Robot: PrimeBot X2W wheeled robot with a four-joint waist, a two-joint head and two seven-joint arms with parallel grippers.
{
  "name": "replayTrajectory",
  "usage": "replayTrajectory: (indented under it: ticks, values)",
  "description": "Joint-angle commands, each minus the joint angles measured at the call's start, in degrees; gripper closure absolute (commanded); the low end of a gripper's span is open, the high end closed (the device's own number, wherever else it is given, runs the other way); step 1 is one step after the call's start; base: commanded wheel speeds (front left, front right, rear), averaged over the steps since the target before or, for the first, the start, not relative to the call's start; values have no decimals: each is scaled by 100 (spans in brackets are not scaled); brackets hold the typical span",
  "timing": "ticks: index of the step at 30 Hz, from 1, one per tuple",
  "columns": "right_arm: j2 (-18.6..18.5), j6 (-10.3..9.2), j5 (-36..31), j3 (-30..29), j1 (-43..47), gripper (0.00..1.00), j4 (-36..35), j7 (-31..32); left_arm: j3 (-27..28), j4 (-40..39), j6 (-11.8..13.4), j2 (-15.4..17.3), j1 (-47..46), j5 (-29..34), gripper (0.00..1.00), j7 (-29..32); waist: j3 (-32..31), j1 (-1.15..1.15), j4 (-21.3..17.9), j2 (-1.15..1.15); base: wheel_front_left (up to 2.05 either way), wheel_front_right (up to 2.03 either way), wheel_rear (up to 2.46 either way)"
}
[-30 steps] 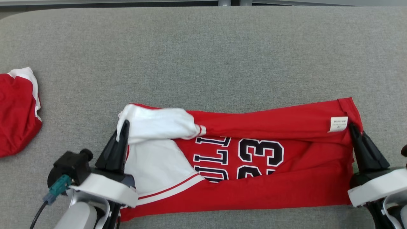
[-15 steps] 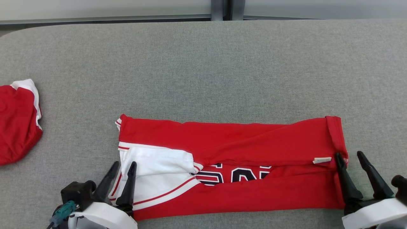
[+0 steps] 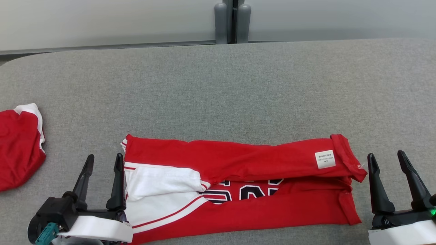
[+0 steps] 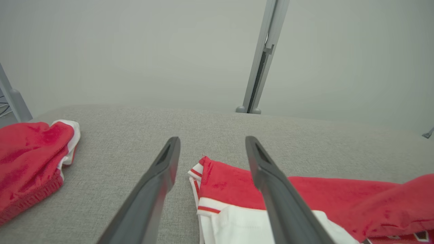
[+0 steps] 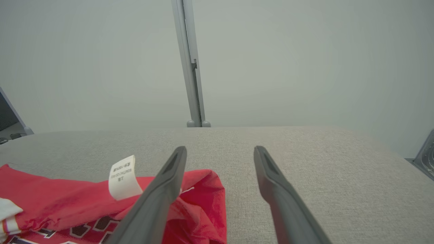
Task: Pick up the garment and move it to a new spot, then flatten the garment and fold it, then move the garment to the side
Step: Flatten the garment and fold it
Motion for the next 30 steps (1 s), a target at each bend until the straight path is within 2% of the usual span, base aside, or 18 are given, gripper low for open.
replayTrajectory:
  ticks: [1, 7, 15, 25, 30]
  values:
    - [19, -1, -80, 8, -14, 0, -57, 48, 112, -88, 40, 6, 90, 118, 0, -21, -131, 0, -41, 0, 0, 0, 0]
    - [12, -2, -215, 100, 173, 0, -85, 231, 221, -187, 20, 2, 239, 371, 0, -24, -310, 0, -69, 0, 0, 0, 0]
    - [62, -2, 7, 132, 428, 0, 93, 453, 172, -103, -22, -63, 374, 396, 0, -25, -392, 0, -80, 0, 0, 0, 0]
    - [189, -2, 311, 69, 733, 0, 185, 388, 185, -78, -16, -65, 406, 343, 0, -26, -366, 0, -100, 0, 0, 0, 0]
    - [114, -1, 359, -47, 803, 0, 114, 352, 197, -86, 19, -48, 426, 333, 0, -26, -363, 0, -143, 0, 0, 0, 0]
